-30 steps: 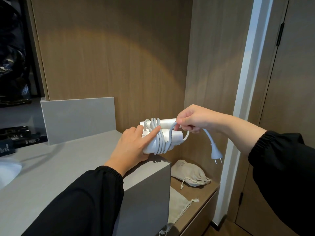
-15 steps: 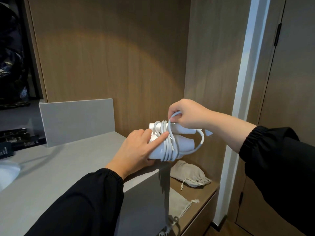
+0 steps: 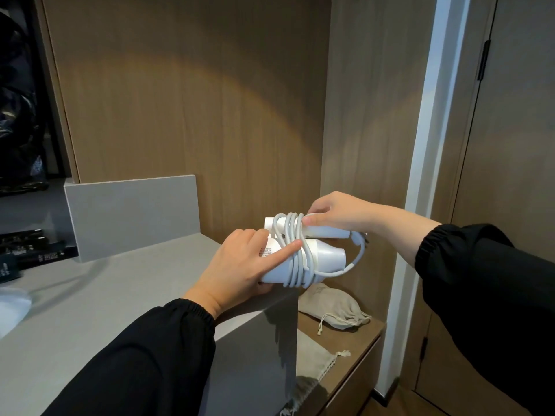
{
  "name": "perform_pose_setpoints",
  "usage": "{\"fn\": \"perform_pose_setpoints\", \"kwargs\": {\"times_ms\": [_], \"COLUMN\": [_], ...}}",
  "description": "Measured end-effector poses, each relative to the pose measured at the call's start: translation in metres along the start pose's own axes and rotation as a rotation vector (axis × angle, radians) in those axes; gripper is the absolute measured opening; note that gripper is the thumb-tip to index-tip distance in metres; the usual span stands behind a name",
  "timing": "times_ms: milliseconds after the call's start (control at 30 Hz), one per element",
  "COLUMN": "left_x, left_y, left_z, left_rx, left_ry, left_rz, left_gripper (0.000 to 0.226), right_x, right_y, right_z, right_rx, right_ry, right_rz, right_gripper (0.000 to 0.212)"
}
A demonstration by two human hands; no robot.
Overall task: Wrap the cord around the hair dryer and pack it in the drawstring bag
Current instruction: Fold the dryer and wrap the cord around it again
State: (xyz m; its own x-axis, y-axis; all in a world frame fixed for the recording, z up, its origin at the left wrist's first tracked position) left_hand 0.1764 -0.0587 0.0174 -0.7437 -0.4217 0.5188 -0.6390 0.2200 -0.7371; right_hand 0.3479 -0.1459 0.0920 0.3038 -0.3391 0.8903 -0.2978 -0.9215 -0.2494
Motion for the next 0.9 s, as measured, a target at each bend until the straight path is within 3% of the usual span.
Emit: {"fn": "perform_pose_setpoints", "kwargs": {"times_ms": [200,400,567,733,900], "left_x": [0.003,-0.006,-0.003,-0.004,-0.006], "left_y": [-0.002,-0.002,-0.002,0.001,0.0], "left_z": [-0.001,-0.003,0.0,-0.004,-0.006], "left_rx": [0.071,0.114,0.1,0.139,0.155], "left_ry": [-0.085,-0.066,0.027,0.07,0.04], "left_rz": [0.022,-0.064,-0.068,-0.076,-0.141], "left_gripper": [0.087,0.099,0.092,0.071,0.072], "right_x": [-0.007,-0.01,-0.016,-0.016,-0.017], "right_y": [0.004,0.004,0.006,0.006,0.009], "right_z": [0.001,0.002,0.002,-0.002,-0.007], "right_rx": [-0.03,-0.023,-0.013,-0.001,0.017], "right_ry": [-0.072,-0.051,-0.043,-0.039,-0.033], "right_rz": [0.104,0.168,0.207,0.213,0.206], "right_gripper": [0.055,0.058,0.058,0.055,0.054]}}
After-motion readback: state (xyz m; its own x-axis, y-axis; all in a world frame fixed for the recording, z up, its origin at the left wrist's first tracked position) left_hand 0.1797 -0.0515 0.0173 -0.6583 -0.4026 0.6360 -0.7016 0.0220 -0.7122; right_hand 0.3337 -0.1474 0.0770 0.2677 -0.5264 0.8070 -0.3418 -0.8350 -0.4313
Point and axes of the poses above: each hand's wrist, its own y-axis away from the middle knuckle, its own x-axis out of the back of the hand, z = x × y, the point moved 4 cm from there along -y, towards the middle knuckle, and after that the axes turned 6 degrees about x, right-handed, at the moved point
